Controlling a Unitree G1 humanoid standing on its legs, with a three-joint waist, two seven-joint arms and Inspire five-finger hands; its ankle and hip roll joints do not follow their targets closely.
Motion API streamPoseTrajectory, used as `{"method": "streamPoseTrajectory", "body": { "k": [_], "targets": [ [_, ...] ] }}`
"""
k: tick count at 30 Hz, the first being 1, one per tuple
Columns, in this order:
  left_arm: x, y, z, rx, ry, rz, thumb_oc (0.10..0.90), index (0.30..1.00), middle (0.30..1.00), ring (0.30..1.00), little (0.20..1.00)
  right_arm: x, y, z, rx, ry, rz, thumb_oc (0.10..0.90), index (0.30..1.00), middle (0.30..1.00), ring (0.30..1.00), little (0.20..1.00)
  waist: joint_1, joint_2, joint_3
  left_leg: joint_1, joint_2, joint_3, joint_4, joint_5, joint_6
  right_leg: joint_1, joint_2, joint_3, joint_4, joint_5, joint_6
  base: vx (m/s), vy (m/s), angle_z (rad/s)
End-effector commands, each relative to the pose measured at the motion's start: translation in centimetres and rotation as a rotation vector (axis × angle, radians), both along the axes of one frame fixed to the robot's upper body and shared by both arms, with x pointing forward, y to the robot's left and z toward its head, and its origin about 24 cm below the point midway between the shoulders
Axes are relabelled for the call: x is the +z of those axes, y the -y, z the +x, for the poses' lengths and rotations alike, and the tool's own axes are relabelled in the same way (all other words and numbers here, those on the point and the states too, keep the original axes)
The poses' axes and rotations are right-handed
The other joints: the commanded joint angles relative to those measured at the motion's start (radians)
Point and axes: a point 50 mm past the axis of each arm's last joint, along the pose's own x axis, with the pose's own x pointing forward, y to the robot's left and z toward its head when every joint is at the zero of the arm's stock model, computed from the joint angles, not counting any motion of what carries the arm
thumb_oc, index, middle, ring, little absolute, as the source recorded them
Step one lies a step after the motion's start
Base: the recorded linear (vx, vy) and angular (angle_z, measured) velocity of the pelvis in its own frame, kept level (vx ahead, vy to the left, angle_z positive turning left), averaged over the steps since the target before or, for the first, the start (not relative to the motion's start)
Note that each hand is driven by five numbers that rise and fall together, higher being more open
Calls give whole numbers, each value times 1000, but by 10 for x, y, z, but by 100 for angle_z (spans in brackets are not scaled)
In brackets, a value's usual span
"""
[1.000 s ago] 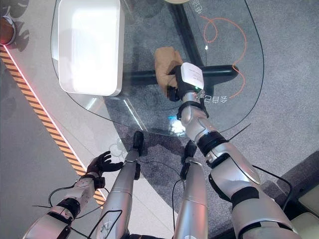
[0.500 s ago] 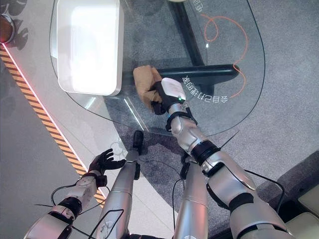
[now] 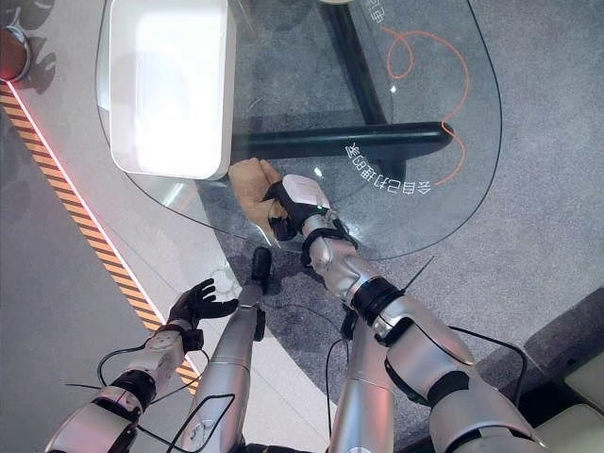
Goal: Wipe the table with a cloth and put it in the basket.
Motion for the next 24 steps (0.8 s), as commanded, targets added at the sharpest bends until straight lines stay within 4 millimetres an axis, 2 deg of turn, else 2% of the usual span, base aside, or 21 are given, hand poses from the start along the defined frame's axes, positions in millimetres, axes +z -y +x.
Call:
{"method": "streamPoseTrajectory", "body": {
  "k": [1, 7, 8, 9, 10, 14, 16, 21, 22, 24],
  "targets": [
    [-6, -6, -5, 40, -37, 22, 800, 900, 900, 900, 900, 2, -53, -23, 215, 48, 46, 100, 300, 300, 300, 200, -1, -1, -15, -30, -86, 112, 66, -25, 113, 39, 46, -48, -155, 103, -13, 0, 0, 0],
    [-6, -7, -4, 41, -40, 21, 800, 900, 900, 900, 900, 6, -32, -10, 79, 109, 81, 100, 300, 300, 300, 200, 0, 3, -15, -29, -85, 113, 66, -24, 115, 39, 45, -48, -154, 105, -12, 0, 0, 0],
    [-7, -8, -5, 41, -41, 19, 800, 900, 900, 900, 900, 11, -19, -3, 8, 144, 106, 100, 300, 300, 300, 200, 1, 5, -15, -29, -84, 114, 66, -25, 115, 38, 43, -49, -152, 105, -12, 0, 0, 0],
    [-7, -8, -5, 41, -42, 18, 800, 900, 900, 900, 900, 13, -14, -1, -15, 158, 117, 100, 300, 300, 300, 200, 1, 6, -15, -30, -83, 114, 67, -25, 115, 38, 42, -49, -151, 105, -12, 0, 0, 0],
    [-7, -7, -5, 41, -43, 17, 800, 900, 900, 900, 900, 19, -2, 5, -85, 192, 150, 100, 300, 300, 300, 200, 2, 9, -15, -29, -82, 115, 67, -26, 115, 37, 41, -49, -150, 107, -11, 0, 0, 0],
    [-9, -6, -7, 39, -46, 16, 800, 900, 900, 900, 900, 37, 27, 16, -233, 279, 235, 100, 300, 300, 300, 200, 5, 13, -15, -30, -79, 114, 69, -29, 117, 36, 40, -50, -146, 108, -10, 0, 0, 0],
    [-10, -7, -9, 44, -47, 16, 800, 900, 900, 900, 900, 56, 49, 21, -324, 353, 297, 100, 300, 300, 300, 200, 7, 12, -15, -33, -75, 114, 72, -32, 119, 32, 42, -50, -138, 108, -9, 0, 0, 0],
    [-13, -10, -13, 53, -51, 16, 800, 900, 900, 900, 900, 80, 77, 23, -443, 460, 369, 100, 300, 300, 300, 200, 7, 10, -15, -37, -72, 113, 80, -37, 121, 27, 46, -48, -128, 105, -9, 0, 0, 0],
    [-13, -12, -15, 58, -53, 14, 800, 900, 900, 900, 900, 91, 91, 22, -496, 524, 387, 100, 300, 300, 300, 200, 5, 10, -15, -39, -70, 114, 82, -39, 123, 24, 48, -48, -123, 103, -10, 0, 0, 0],
    [-14, -14, -16, 62, -53, 8, 800, 900, 900, 900, 900, 98, 103, 20, -539, 575, 405, 100, 300, 300, 300, 200, 3, 12, -15, -40, -69, 114, 85, -43, 124, 21, 50, -45, -118, 99, -11, 0, 0, 0]
  ]
}}
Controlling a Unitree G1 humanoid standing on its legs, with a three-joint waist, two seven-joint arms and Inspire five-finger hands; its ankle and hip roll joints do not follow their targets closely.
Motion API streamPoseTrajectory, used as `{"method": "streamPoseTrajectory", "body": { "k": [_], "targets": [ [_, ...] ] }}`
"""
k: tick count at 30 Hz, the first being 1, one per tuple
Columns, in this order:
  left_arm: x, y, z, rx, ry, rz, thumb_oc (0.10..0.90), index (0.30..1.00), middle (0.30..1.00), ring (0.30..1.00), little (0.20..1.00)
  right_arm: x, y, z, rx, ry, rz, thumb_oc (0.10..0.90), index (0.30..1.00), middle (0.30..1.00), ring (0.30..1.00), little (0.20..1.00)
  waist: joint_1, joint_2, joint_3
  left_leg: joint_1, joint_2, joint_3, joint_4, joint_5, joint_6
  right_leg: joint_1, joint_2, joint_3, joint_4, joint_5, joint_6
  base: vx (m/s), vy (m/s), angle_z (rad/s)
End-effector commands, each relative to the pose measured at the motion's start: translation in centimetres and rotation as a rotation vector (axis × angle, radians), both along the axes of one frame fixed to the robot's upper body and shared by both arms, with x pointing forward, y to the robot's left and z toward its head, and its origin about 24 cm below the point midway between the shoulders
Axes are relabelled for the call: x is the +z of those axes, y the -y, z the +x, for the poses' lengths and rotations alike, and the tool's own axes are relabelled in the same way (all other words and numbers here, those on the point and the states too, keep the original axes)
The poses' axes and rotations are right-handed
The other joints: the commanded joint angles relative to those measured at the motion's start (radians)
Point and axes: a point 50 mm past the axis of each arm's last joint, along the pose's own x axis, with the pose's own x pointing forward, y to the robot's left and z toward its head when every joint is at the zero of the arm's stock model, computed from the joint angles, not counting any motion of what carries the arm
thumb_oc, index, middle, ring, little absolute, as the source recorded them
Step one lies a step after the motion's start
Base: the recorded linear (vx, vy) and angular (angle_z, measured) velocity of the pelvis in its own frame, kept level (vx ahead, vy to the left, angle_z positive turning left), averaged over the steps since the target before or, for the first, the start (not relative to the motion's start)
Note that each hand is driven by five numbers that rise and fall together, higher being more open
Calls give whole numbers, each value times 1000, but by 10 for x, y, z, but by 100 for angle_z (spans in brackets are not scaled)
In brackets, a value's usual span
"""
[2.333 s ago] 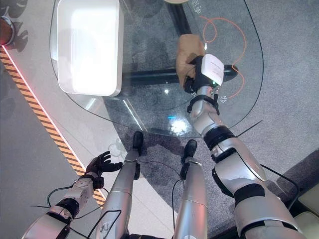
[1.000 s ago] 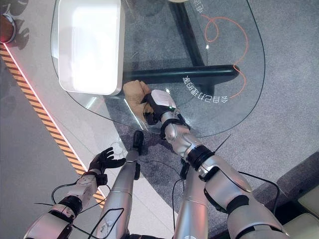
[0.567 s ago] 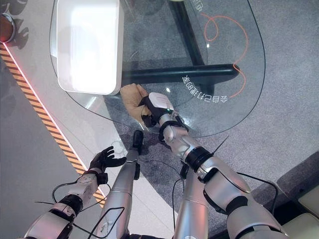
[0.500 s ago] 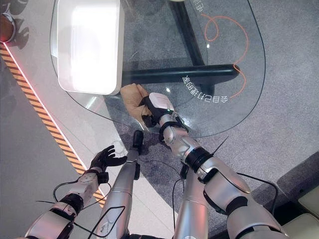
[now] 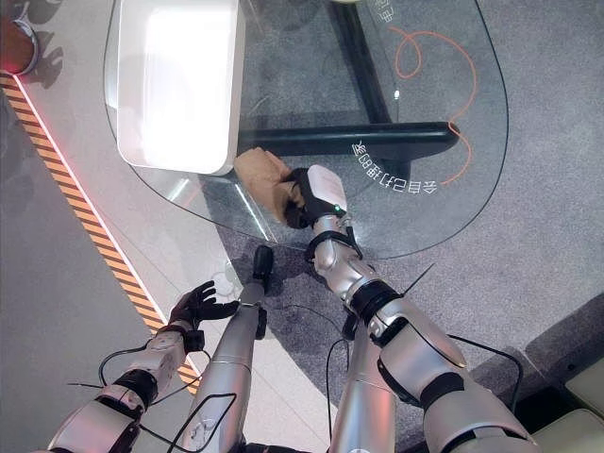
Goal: Wipe the table with a cloth and put it in the basket.
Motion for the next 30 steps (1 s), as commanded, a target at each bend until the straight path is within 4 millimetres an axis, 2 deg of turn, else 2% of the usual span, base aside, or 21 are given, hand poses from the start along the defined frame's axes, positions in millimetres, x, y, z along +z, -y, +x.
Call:
{"method": "streamPoseTrajectory", "body": {
  "k": [1, 4, 7, 9, 15, 17, 23, 27, 28, 30],
  "targets": [
    [-11, -14, -15, 57, -36, 6, 800, 900, 900, 900, 900, 90, 68, 8, -317, 372, 101, 100, 300, 300, 300, 200, -12, 14, -15, -18, -67, 119, 72, -46, 119, 27, 53, -37, -111, 97, -13, 0, 0, 0],
    [-12, -15, -16, 61, -37, -3, 800, 900, 900, 900, 900, 96, 86, 5, -389, 429, 112, 100, 300, 300, 300, 200, -15, 18, -15, -23, -67, 121, 80, -52, 123, 22, 53, -35, -104, 91, -14, 0, 0, 0],
    [-12, -17, -17, 63, -37, -6, 800, 900, 900, 900, 900, 98, 94, 3, -419, 450, 113, 100, 300, 300, 300, 200, -19, 18, -15, -25, -66, 123, 82, -54, 123, 19, 54, -34, -104, 89, -15, 0, 0, 0],
    [-12, -20, -17, 67, -38, -12, 800, 900, 900, 900, 900, 101, 109, 1, -470, 464, 113, 100, 300, 300, 300, 200, -22, 20, -15, -28, -68, 120, 87, -58, 125, 17, 55, -32, -102, 85, -17, 0, 0, 0],
    [-10, -24, -17, 73, -38, -12, 800, 900, 900, 900, 900, 101, 132, -3, -541, 471, 117, 100, 300, 300, 300, 200, -26, 19, -15, -34, -65, 122, 94, -65, 126, 14, 56, -30, -98, 78, -19, 0, 0, 0],
    [-10, -27, -17, 76, -38, -11, 800, 900, 900, 900, 900, 101, 143, -6, -591, 479, 172, 100, 300, 300, 300, 200, -27, 18, -15, -33, -65, 120, 96, -68, 126, 15, 57, -29, -97, 75, -20, 0, 0, 0],
    [-10, -32, -18, 83, -44, -13, 800, 900, 900, 900, 900, 93, 171, -13, -705, 475, 276, 100, 300, 300, 300, 200, -29, 19, -15, -33, -64, 119, 107, -79, 129, 17, 61, -25, -86, 66, -19, 0, 0, 0],
    [-10, -35, -19, 84, -46, -12, 800, 900, 900, 900, 900, 85, 186, -18, -766, 453, 298, 100, 300, 300, 300, 200, -30, 18, -15, -32, -64, 118, 110, -83, 131, 20, 61, -25, -85, 64, -20, 0, 0, 0],
    [-9, -37, -18, 85, -47, -10, 800, 900, 900, 900, 900, 81, 196, -21, -803, 429, 319, 100, 300, 300, 300, 200, -31, 17, -15, -34, -64, 117, 114, -86, 132, 19, 60, -25, -84, 64, -18, 0, 0, 0],
    [-7, -39, -16, 85, -45, -8, 800, 900, 900, 900, 900, 76, 204, -24, -841, 402, 311, 100, 300, 300, 300, 200, -30, 14, -15, -36, -65, 116, 117, -88, 133, 18, 61, -25, -84, 65, -18, 0, 0, 0]
  ]
}}
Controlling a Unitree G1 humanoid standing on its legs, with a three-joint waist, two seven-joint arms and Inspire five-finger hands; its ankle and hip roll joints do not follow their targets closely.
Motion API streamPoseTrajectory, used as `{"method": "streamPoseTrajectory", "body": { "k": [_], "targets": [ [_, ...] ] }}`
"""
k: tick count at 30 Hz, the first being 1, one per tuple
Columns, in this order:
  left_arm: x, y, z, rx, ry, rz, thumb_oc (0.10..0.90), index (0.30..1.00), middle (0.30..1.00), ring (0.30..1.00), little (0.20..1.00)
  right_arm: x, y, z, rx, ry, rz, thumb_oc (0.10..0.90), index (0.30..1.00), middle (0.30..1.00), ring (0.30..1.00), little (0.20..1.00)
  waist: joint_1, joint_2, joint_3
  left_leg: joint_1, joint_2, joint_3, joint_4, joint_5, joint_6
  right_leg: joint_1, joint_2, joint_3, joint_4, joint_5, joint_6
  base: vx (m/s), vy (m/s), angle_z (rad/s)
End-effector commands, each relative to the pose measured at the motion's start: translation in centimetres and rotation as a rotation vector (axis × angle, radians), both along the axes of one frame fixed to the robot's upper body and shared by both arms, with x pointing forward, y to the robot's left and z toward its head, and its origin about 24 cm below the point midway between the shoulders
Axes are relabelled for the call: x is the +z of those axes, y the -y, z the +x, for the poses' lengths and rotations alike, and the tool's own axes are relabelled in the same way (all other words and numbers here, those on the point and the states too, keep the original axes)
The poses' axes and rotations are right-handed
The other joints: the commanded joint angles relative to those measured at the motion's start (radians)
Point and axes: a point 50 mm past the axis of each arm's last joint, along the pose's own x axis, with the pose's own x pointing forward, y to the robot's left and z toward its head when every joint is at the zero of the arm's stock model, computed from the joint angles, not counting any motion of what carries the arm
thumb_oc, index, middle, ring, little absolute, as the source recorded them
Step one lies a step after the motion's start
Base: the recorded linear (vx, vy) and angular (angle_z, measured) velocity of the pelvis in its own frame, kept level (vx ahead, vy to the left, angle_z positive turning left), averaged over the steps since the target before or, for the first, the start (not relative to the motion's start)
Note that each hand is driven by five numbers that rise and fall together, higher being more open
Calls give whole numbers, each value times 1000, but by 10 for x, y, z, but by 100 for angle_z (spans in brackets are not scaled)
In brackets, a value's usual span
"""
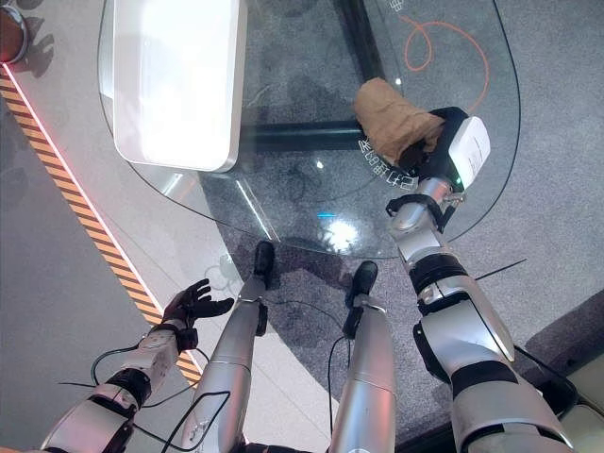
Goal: Wipe the table with a cloth and put it in the basket.
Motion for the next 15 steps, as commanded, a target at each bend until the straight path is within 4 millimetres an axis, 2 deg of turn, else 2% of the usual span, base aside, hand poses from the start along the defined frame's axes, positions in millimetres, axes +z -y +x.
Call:
{"method": "streamPoseTrajectory", "body": {
  "k": [1, 7, 12, 15],
  "targets": [
    [-11, -25, -17, 72, -53, 5, 800, 900, 900, 900, 900, 24, 80, -29, -322, 92, 55, 100, 300, 300, 300, 200, -19, 21, -20, -10, -50, 111, 84, -78, 118, 19, 71, -30, -66, 47, -30, 9, -34, 0],
    [-9, -32, -17, 87, -54, 14, 800, 900, 900, 900, 900, 2, 99, -42, -406, 126, 276, 100, 300, 300, 300, 200, -25, 13, -20, -14, -48, 108, 89, -85, 121, 18, 75, -26, -64, 48, -27, 5, -11, 0],
    [-6, -41, -16, 102, -56, 18, 800, 900, 900, 900, 900, -5, 112, -52, -465, 181, 400, 100, 300, 300, 300, 200, -30, 8, -20, -15, -47, 104, 94, -91, 119, 17, 79, -20, -60, 47, -24, 0, 0, 0],
    [-5, -42, -15, 107, -54, 19, 800, 900, 900, 900, 900, -4, 114, -54, -486, 192, 415, 100, 300, 300, 300, 200, -32, 4, -20, -19, -46, 103, 96, -92, 119, 13, 81, -17, -58, 47, -23, 0, 0, 0]
  ]
}}
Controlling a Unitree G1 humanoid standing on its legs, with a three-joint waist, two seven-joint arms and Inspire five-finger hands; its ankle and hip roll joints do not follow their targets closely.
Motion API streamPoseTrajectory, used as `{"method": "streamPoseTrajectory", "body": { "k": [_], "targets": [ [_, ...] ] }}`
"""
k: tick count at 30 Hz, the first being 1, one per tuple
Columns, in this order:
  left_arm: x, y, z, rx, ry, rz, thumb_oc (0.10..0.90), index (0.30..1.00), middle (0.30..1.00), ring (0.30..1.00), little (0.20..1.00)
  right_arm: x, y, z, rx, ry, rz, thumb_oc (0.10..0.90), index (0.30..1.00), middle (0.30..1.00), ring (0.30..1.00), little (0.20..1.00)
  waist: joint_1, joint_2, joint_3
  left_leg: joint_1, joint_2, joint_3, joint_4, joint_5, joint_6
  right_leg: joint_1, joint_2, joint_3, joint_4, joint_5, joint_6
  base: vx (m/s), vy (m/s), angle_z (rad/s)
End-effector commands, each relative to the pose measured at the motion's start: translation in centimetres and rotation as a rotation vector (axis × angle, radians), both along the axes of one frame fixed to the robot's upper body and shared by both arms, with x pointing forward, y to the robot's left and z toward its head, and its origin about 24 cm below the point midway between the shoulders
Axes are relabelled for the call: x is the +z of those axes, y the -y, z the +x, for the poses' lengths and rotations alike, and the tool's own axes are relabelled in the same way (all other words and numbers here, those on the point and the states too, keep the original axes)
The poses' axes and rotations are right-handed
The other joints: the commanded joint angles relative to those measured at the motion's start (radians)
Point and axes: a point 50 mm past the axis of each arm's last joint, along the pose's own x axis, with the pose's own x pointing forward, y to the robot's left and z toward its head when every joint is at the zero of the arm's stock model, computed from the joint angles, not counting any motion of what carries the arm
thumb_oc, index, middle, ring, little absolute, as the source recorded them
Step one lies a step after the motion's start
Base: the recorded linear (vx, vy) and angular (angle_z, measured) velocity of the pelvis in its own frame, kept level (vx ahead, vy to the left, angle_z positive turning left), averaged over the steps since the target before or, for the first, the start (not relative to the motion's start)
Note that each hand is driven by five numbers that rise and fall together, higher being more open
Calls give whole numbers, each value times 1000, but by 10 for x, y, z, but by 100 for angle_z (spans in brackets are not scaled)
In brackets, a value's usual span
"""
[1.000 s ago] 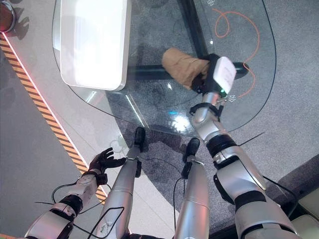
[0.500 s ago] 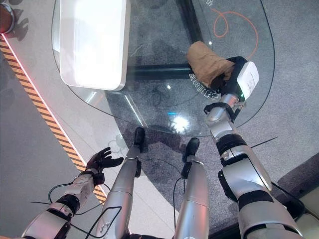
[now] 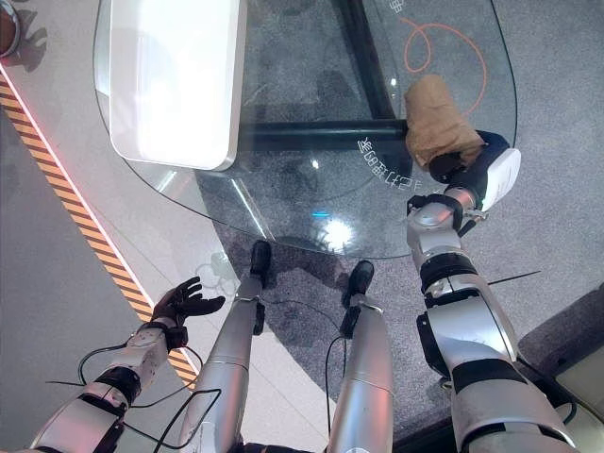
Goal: Wipe the table with a cloth and put it in the basket.
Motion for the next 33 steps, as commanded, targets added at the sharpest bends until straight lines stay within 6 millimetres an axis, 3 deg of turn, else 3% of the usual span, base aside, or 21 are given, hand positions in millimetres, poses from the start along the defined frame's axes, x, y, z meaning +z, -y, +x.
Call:
{"method": "streamPoseTrajectory", "body": {
  "k": [1, 7, 17, 25, 33],
  "targets": [
    [-10, -26, -16, 91, -62, 11, 800, 900, 900, 900, 900, 7, 83, -46, -378, 37, 14, 100, 300, 300, 300, 200, -28, 22, -23, -5, -44, 103, 74, -83, 111, 12, 80, -17, -53, 43, -28, 0, 0, 0],
    [-7, -32, -15, 97, -63, 19, 800, 900, 900, 900, 900, 5, 91, -51, -391, 56, 58, 100, 300, 300, 300, 200, -33, 11, -23, -6, -41, 99, 76, -87, 111, 12, 84, -15, -53, 45, -24, 0, 0, 0],
    [-3, -38, -12, 107, -56, 21, 800, 900, 900, 900, 900, 13, 86, -46, -363, 111, 92, 100, 300, 300, 300, 200, -34, 7, -23, 3, -40, 97, 64, -85, 106, 22, 88, -14, -66, 45, -23, -3, -1, -2],
    [-2, -41, -11, 100, -58, 27, 800, 900, 900, 900, 900, 25, 83, -42, -313, 133, 16, 100, 300, 300, 300, 200, -31, 4, -23, 4, -43, 94, 63, -85, 107, 26, 91, -14, -70, 45, -23, 0, 0, 0],
    [0, -34, -7, 93, -46, 23, 800, 900, 900, 900, 900, 51, 30, -14, -91, 147, -207, 100, 300, 300, 300, 200, -34, 3, -23, 10, -49, 96, 43, -75, 102, 29, 98, -10, -89, 49, -26, 0, 0, 0]
  ]
}}
